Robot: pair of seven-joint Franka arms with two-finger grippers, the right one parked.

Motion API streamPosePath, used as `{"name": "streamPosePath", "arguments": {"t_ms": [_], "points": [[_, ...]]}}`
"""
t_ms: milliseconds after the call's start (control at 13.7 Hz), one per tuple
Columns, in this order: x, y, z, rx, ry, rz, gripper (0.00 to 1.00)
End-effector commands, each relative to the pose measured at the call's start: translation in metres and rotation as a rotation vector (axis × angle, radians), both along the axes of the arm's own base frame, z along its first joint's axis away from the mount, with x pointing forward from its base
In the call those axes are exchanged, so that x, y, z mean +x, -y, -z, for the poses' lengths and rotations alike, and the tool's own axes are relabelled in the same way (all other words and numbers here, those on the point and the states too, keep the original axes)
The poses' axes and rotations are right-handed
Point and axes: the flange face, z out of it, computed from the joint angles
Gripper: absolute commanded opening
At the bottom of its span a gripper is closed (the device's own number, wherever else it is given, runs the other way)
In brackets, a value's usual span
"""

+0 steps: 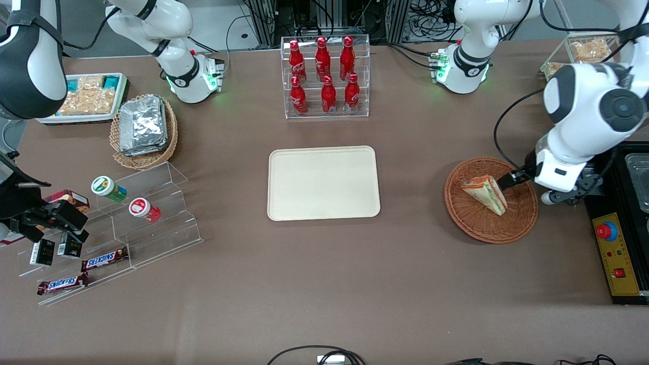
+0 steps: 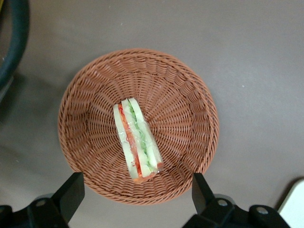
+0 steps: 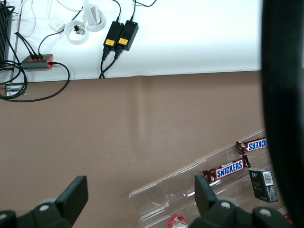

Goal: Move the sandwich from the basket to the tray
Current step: 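Move the left gripper over the wrapped sandwich in the wicker basket, then lower the open left gripper around the sandwich and close it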

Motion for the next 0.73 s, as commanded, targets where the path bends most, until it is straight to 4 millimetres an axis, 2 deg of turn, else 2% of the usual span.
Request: {"name": "streamPosePath", "arguments": {"t_ms": [0,366,659], "points": [[-0.015,0.013,0.014,0.001,0.044,-0.103,1.00],[-0.034,0.012,0.065,-0.014,0.088,-0.208,1.00],[-0.035,0.011,0.097,-0.023,0.086,-0.285,1.00]]}}
